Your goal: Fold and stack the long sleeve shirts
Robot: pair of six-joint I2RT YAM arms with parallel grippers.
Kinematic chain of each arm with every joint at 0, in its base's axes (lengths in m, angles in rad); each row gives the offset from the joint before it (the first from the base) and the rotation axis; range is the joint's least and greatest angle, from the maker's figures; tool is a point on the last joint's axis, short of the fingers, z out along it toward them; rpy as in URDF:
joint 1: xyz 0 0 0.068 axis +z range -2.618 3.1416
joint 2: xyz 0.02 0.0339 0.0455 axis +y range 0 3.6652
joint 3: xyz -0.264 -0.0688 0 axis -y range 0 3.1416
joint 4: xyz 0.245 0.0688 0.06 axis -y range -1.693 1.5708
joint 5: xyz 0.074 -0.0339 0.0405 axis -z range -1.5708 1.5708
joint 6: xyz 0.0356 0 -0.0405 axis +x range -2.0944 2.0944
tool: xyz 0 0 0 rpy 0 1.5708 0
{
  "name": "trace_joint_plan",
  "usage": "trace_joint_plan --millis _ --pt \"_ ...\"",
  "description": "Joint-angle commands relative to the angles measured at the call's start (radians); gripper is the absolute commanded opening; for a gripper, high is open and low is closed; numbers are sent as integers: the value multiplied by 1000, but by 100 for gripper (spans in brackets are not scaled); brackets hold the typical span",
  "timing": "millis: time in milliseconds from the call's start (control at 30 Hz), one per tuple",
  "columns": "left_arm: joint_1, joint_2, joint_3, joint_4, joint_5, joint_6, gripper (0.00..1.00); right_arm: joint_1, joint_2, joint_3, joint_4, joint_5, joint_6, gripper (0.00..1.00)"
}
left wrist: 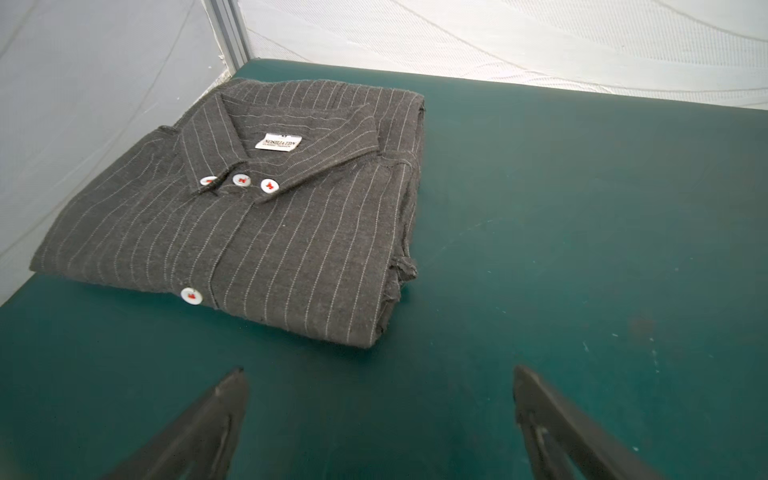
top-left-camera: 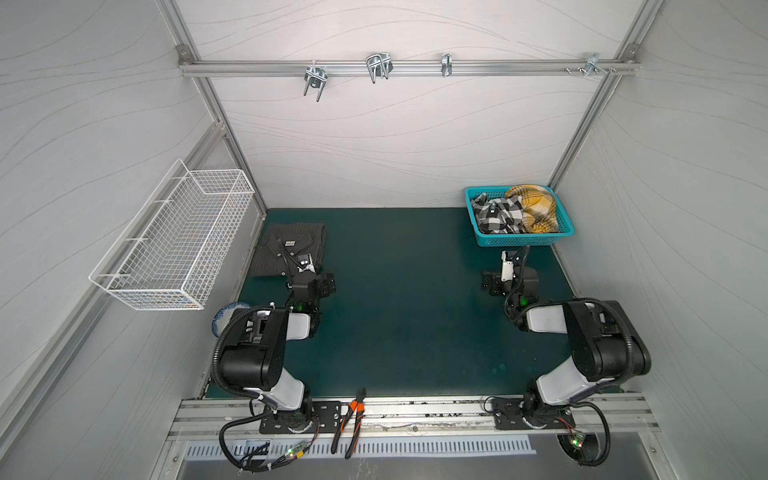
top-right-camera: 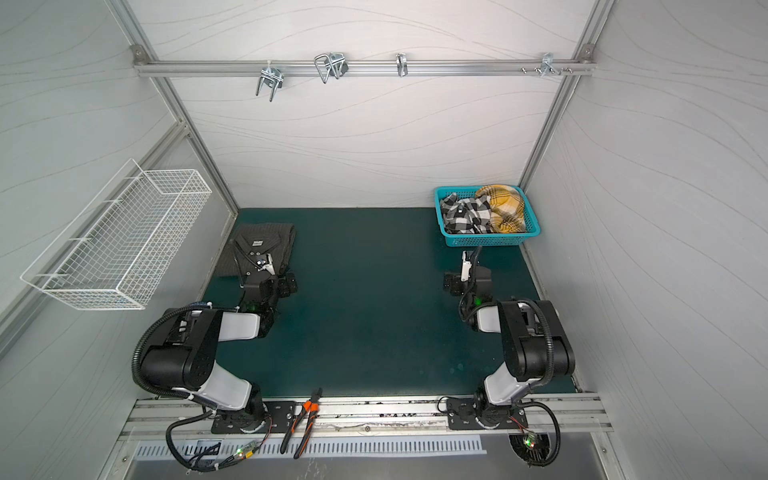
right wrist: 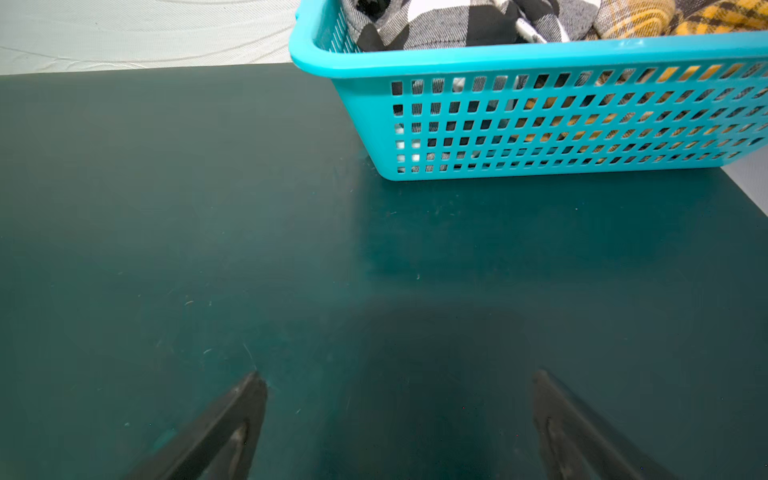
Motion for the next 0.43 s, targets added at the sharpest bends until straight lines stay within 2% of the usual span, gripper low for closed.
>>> trace_joint_plan --millis 0,200,267,400 --pt "1 1 13 60 -17 22 100 -5 -2 8 17 -22 -27 99" --pt "0 2 16 54 -17 23 100 -8 16 29 -6 -34 -25 99" --pt "1 5 21 50 -15 22 100 -45 47 72 -47 -179 -35 99" --pt "15 0 24 38 17 16 100 -15 -5 9 16 -114 -54 99"
